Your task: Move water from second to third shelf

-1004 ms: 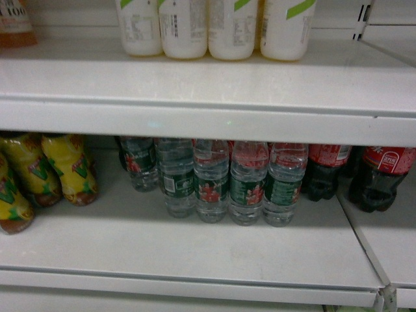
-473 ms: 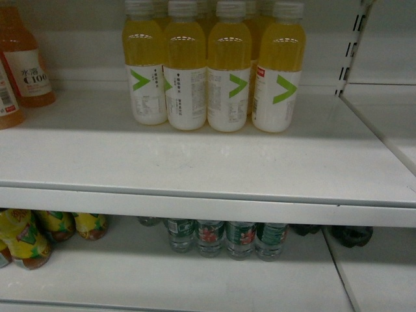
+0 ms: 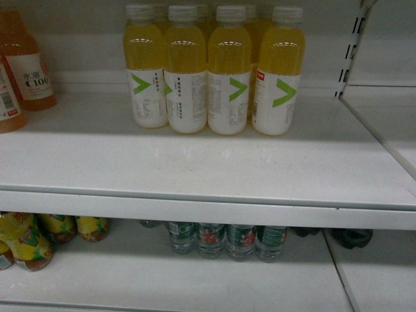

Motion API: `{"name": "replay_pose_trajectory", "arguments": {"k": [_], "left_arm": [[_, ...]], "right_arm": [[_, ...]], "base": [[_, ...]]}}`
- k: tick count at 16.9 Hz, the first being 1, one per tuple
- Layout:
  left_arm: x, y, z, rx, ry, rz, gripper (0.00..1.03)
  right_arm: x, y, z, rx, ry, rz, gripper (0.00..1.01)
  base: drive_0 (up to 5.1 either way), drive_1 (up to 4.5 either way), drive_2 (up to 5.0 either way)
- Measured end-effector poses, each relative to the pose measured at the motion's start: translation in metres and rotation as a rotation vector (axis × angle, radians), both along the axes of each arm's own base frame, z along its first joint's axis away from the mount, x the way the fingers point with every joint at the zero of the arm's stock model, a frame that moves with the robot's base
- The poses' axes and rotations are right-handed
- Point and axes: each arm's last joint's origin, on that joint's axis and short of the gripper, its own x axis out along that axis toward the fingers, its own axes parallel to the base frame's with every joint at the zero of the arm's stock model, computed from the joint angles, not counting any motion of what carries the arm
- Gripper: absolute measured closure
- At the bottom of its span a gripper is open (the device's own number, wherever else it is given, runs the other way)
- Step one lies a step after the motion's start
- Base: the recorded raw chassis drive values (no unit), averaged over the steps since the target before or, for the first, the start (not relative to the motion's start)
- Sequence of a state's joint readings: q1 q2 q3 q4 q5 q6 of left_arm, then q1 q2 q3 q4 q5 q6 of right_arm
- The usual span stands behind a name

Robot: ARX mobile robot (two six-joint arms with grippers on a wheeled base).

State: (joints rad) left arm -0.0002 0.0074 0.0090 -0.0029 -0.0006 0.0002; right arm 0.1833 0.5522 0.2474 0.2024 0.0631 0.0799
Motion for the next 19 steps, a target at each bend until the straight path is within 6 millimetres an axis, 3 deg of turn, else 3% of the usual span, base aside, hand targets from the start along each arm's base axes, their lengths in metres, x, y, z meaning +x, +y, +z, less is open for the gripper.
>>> {"name": "replay_pose_trajectory", "arguments": {"k": [2,19], "left_arm": [[0.0,-0.0001,0.0001,0.0,-0.001,-0.002,0.05],[0.0,0.0,0.0,0.0,0.0,0.0,0.05]], "right_arm": [[0.0,0.0,0.0,0.0,0.0,-0.001,0.58],[0.0,-0.0002,0.0,-0.002,-0.001,-0.006,0.58]], "base": [[0.0,0.0,0.0],[-4.1,2.15,2.1]]}}
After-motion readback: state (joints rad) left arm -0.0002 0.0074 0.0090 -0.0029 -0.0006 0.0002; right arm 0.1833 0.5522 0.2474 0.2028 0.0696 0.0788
